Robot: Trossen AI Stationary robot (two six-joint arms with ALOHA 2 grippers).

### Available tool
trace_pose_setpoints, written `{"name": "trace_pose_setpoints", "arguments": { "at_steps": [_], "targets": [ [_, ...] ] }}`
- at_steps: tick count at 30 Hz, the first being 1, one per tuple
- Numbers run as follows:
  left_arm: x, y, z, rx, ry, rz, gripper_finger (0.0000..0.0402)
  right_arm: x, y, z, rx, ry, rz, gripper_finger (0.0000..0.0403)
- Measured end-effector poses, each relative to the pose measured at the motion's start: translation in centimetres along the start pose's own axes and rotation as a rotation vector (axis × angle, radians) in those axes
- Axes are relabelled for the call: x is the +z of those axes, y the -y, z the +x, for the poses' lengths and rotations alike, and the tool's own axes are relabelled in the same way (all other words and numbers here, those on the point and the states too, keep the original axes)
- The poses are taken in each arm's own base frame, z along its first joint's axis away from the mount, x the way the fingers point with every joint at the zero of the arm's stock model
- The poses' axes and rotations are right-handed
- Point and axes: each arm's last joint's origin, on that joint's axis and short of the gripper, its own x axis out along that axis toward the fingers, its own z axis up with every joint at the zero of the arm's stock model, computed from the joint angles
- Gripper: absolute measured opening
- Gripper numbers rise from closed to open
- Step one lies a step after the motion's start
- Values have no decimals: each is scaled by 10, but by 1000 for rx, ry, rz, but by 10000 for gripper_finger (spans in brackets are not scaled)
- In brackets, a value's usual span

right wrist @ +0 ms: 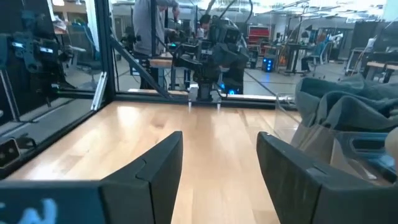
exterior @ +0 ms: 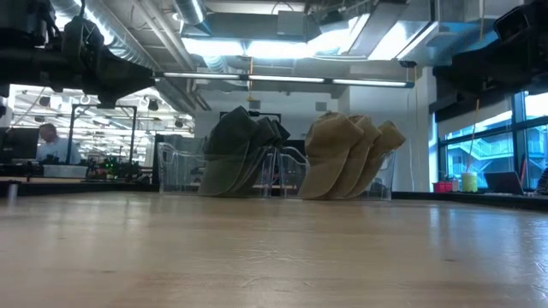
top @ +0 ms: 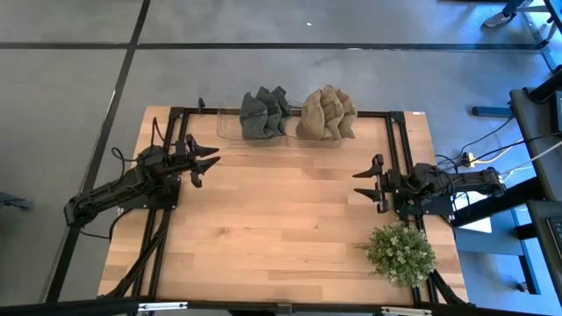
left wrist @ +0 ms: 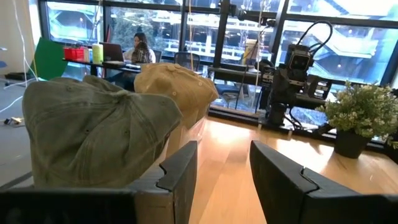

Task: Pick & Place hat
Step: Return to Home Position

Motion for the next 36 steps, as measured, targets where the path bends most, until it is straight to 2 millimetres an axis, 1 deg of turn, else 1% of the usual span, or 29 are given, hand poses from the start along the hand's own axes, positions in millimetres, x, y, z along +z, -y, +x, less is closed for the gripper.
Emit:
{"name": "trace_pose_setpoints", "arguments": {
  "at_steps": [4,10,36],
  "targets": [
    [0,0,0,0,0,0,143,-2,0,0,-3,-23,-44,207],
    [0,0,0,-1,0,0,143,-2,0,0,-3,-24,-9,207],
    [0,0,0,-1,0,1,143,-2,0,0,0,-23,-12,207]
  ]
}}
